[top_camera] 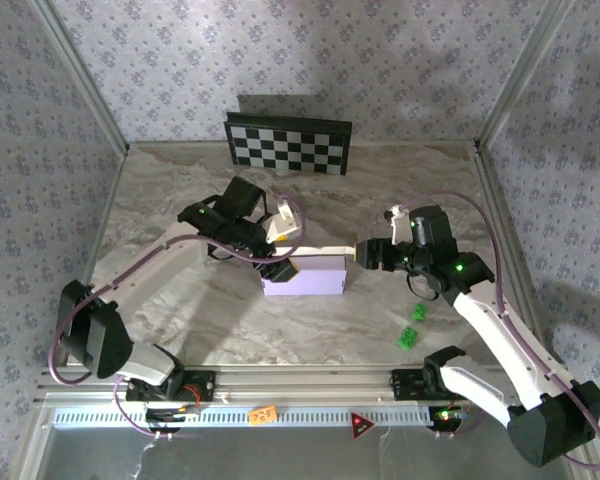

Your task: Fold the paper box

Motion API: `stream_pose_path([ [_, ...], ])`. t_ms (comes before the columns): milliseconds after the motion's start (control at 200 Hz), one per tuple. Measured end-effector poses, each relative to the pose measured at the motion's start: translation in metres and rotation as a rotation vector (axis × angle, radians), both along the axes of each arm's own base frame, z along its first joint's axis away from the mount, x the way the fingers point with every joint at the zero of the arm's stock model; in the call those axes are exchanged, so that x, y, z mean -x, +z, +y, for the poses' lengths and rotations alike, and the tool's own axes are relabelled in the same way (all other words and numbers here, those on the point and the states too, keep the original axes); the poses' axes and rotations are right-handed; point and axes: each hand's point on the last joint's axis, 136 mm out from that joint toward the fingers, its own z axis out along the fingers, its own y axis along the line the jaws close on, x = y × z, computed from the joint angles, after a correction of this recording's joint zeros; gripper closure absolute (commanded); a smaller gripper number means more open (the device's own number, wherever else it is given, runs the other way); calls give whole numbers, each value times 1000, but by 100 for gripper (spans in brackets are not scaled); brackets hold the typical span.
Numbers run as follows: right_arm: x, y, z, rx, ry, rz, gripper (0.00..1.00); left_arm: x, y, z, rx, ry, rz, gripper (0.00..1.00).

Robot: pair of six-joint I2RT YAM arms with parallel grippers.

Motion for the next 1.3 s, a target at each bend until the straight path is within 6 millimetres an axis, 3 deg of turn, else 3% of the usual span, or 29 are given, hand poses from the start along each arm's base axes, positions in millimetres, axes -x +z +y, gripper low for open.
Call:
stream_pose_path([
  [95, 0, 0, -1, 1, -1, 1, 33, -1, -16, -2, -41, -34, 16, 7],
  [295, -1, 0, -2, 2, -5, -1, 33, 4, -42, -11, -112, -120, 51, 24],
  [495, -1, 2, -3, -1, -9, -8, 33, 4, -39, -16, -115, -171, 44, 35],
  [895, -1, 3, -4, -2, -11, -12, 33, 11, -34, -17, -123, -229, 28, 22],
  [1164, -1, 4, -5, -3, -14, -16, 34, 11, -21, -26, -124, -273, -10, 26],
  [1299, 0, 7, -5, -7, -14, -26, 34, 12, -29, -31, -161, -299, 9, 29],
])
